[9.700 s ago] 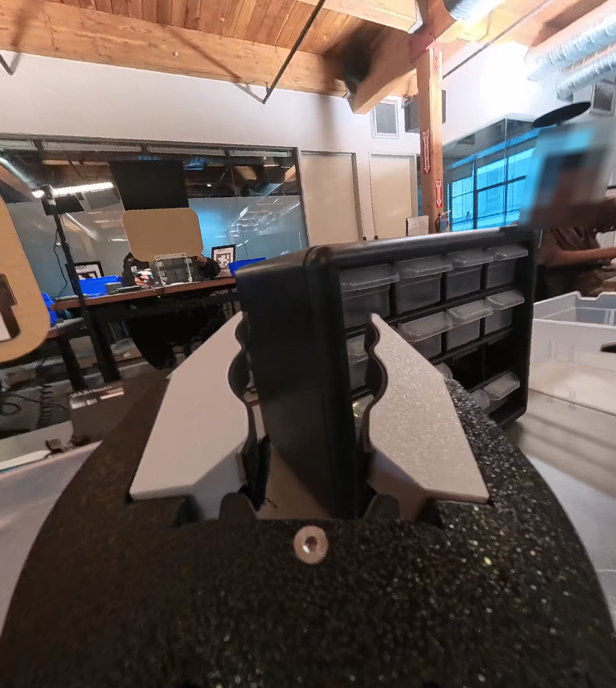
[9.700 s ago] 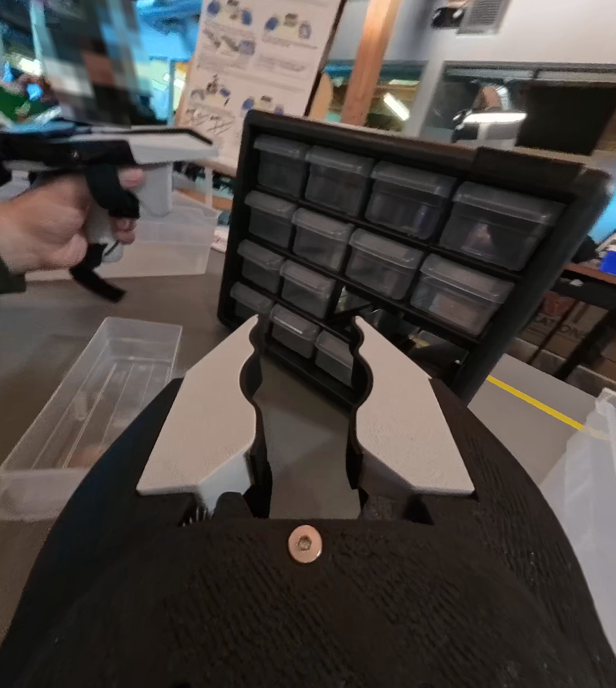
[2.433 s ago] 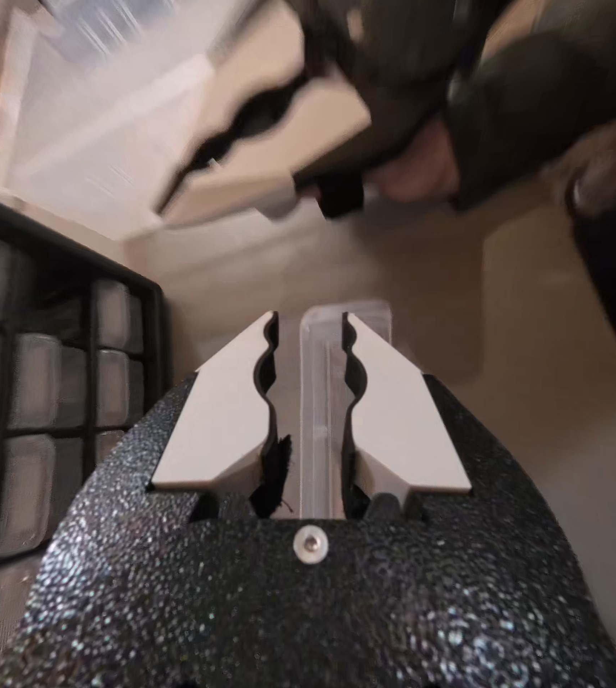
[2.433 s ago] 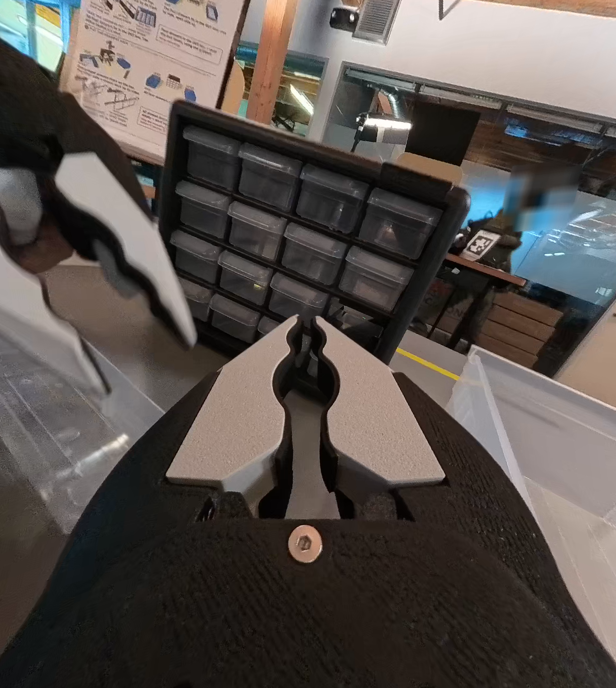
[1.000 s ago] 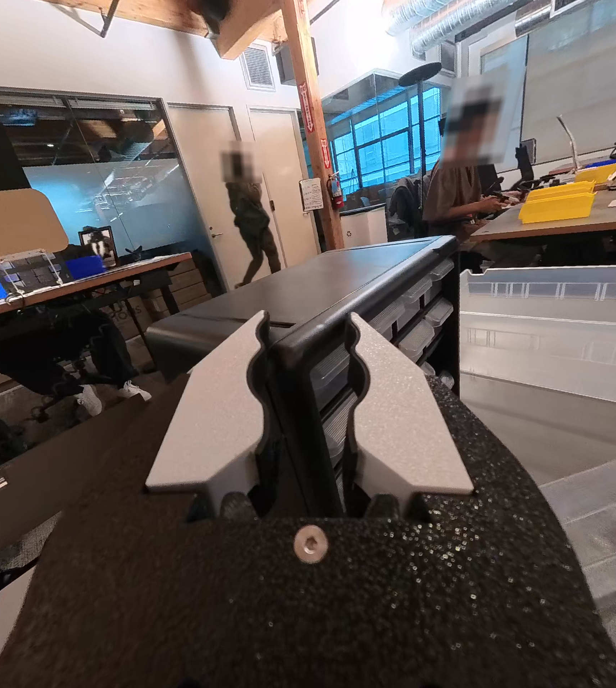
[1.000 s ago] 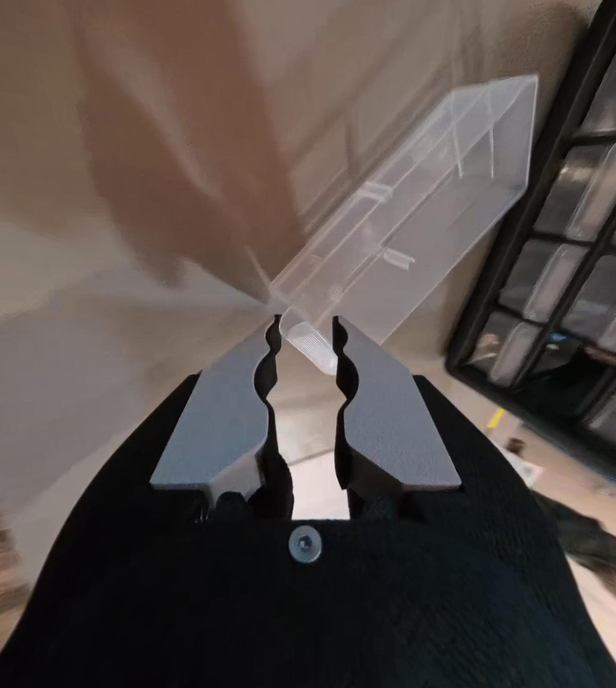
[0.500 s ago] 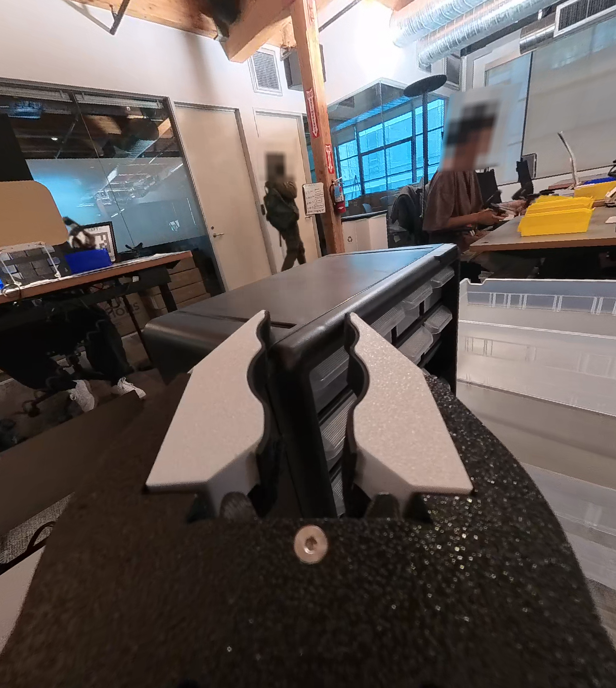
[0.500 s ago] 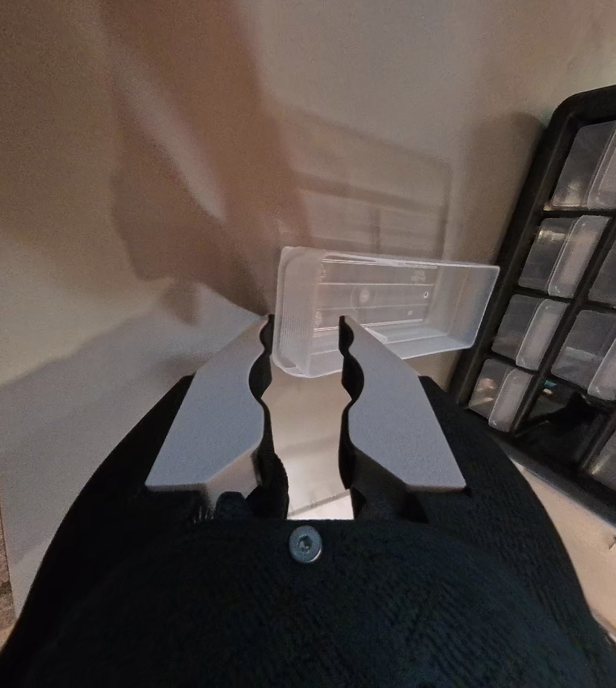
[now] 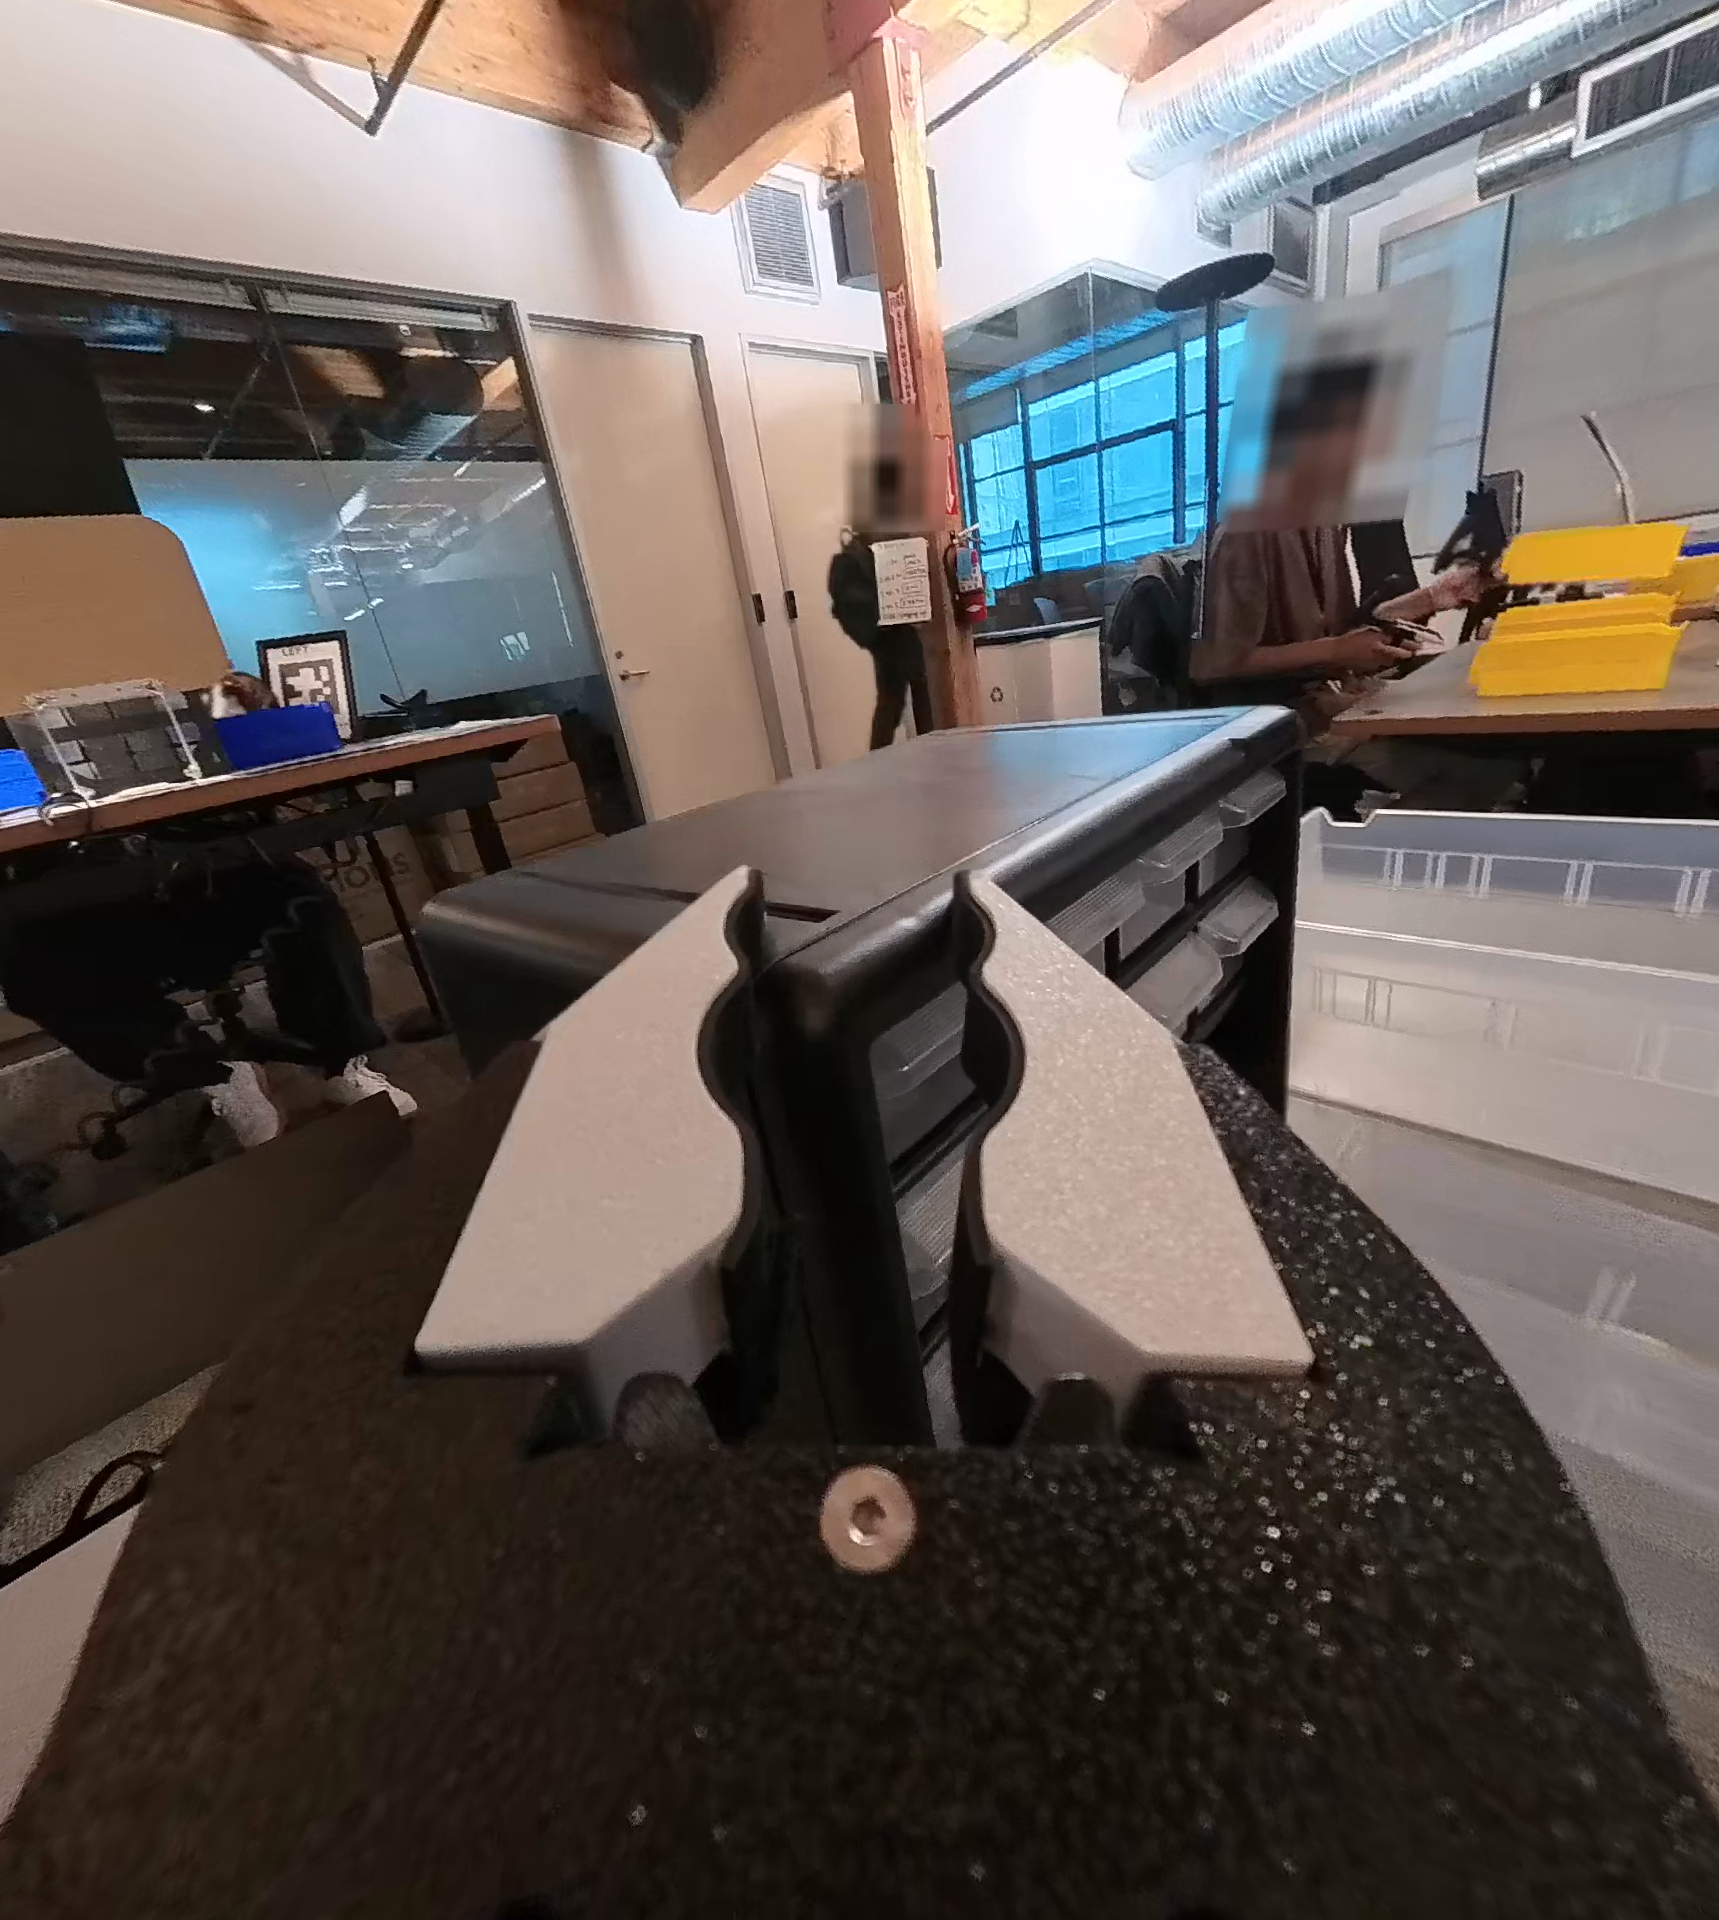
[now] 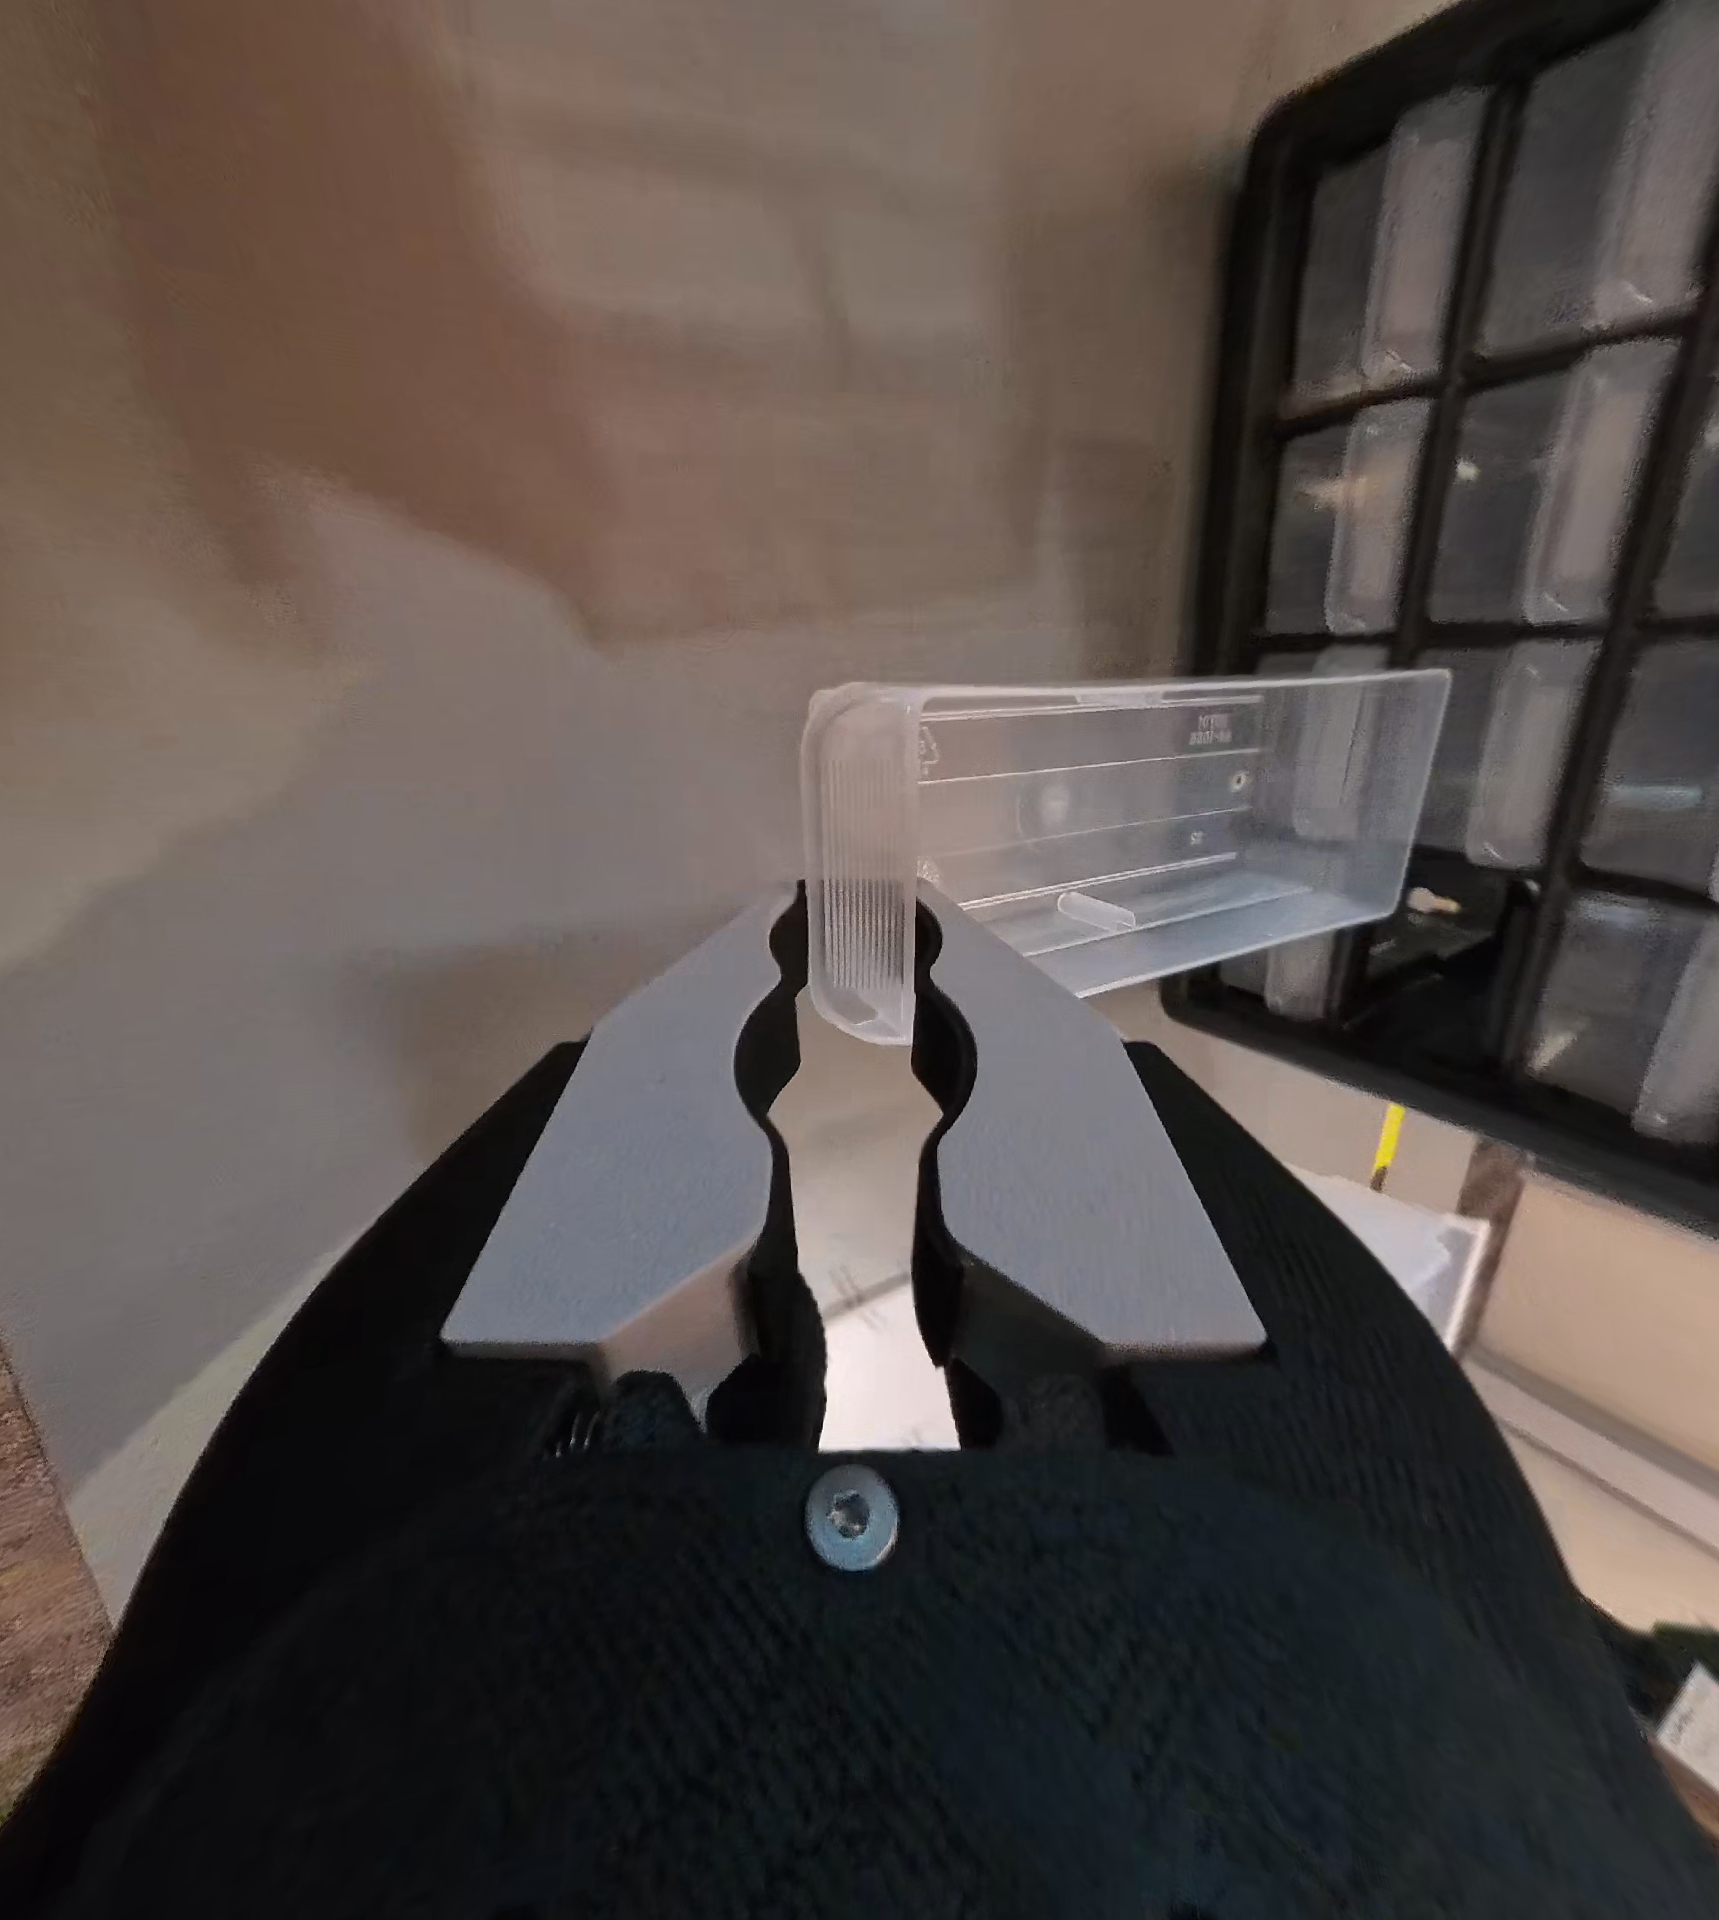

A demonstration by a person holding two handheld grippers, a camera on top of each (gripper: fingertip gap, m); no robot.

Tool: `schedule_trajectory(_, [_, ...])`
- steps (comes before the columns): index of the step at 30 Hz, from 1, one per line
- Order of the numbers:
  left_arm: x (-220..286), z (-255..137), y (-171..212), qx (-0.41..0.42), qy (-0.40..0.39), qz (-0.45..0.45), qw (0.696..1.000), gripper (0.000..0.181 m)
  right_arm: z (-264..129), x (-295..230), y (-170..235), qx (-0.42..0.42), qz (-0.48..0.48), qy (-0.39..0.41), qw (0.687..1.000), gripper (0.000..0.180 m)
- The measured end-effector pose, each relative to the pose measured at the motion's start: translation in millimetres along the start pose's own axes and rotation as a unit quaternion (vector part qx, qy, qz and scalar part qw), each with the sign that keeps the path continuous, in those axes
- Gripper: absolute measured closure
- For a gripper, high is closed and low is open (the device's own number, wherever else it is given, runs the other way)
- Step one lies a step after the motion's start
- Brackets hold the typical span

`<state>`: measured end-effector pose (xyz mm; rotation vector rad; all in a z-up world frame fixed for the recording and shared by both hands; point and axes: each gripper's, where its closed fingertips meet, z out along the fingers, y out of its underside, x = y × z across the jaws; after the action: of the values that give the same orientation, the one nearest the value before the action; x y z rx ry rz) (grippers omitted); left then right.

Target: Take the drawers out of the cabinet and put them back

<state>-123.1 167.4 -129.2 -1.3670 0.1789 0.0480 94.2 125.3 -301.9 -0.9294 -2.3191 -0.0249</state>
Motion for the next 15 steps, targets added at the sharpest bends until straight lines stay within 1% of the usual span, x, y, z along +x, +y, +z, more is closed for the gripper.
schedule_trajectory(4, [-0.7,0.4,-0.4,0.007,-0.011,-0.001,1.0,0.147,-9.9,21.1,17.3,-0.021,0.015,0.002,1.0,0.165])
schedule_trajectory(9, [-0.9,0.6,-0.4,0.008,-0.013,-0.001,1.0,0.147,-8.3,39.1,43.2,-0.061,0.02,-0.008,0.998,0.165])
schedule_trajectory(15, [-1.8,0.9,-0.8,0.015,-0.021,-0.002,1.0,0.147,-0.5,47.4,50.8,-0.069,0.014,-0.034,0.997,0.165])
